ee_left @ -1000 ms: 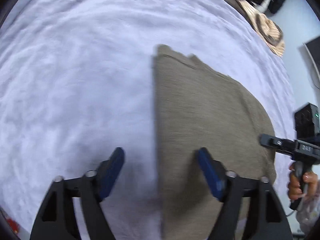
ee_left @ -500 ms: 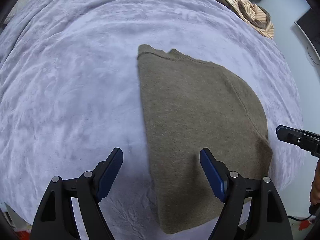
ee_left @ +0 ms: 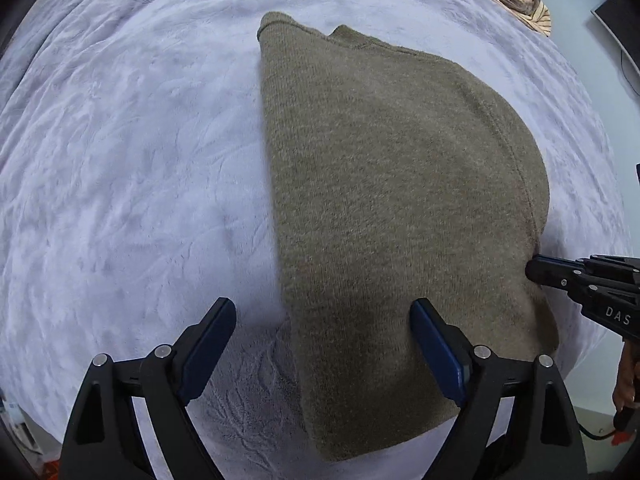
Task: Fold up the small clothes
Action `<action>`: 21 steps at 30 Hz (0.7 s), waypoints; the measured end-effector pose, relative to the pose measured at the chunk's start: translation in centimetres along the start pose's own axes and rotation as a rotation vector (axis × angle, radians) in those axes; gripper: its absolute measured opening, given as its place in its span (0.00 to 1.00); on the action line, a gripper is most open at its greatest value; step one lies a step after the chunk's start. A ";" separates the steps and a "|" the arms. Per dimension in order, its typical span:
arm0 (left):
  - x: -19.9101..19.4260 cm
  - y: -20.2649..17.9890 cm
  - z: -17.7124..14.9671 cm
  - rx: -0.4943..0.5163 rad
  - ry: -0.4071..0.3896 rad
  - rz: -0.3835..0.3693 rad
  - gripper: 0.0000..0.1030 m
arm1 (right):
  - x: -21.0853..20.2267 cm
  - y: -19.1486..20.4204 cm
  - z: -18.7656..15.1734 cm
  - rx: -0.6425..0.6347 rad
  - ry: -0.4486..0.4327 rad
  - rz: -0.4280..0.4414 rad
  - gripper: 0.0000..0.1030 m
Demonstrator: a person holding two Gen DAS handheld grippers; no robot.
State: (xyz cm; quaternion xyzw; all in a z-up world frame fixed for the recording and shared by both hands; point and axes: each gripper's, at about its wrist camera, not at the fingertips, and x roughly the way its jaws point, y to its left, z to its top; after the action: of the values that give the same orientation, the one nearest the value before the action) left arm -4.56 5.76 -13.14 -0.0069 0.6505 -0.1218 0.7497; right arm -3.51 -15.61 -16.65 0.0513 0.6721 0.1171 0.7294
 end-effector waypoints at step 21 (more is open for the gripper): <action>-2.6 0.8 -1.7 -0.027 0.091 0.025 0.87 | -0.7 -0.5 -0.7 0.161 0.060 0.023 0.04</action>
State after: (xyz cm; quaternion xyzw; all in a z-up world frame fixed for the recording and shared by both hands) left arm -6.41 7.33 -11.04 -0.0035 0.6856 -0.1039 0.7206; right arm -4.22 -16.32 -16.13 0.1139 0.7004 0.0723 0.7009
